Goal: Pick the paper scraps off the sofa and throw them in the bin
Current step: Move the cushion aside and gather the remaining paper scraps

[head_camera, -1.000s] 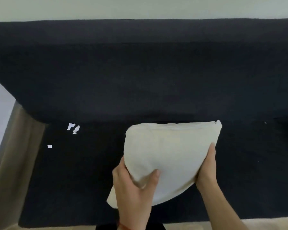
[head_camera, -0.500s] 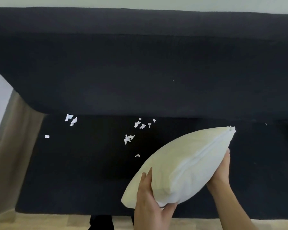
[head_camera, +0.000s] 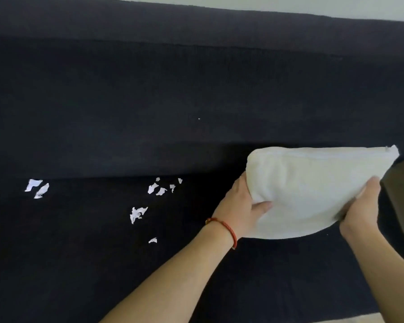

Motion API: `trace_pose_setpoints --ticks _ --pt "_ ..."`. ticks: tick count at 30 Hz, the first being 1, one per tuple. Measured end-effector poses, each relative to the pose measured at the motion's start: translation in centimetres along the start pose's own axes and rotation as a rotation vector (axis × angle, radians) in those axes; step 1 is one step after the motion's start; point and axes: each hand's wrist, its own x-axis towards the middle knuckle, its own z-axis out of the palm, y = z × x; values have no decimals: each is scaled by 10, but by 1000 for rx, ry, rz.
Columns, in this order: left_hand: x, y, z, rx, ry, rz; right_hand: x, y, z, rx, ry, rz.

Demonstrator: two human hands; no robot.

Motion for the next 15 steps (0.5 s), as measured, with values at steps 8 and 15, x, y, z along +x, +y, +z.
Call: trace_pose_setpoints --ticks 8,15 --pt "64 -44 -34 -113 151 -197 42 22 62 -298 -136 -77" --pt "56 -57 -33 -86 103 -224 26 40 61 -289 68 -138"
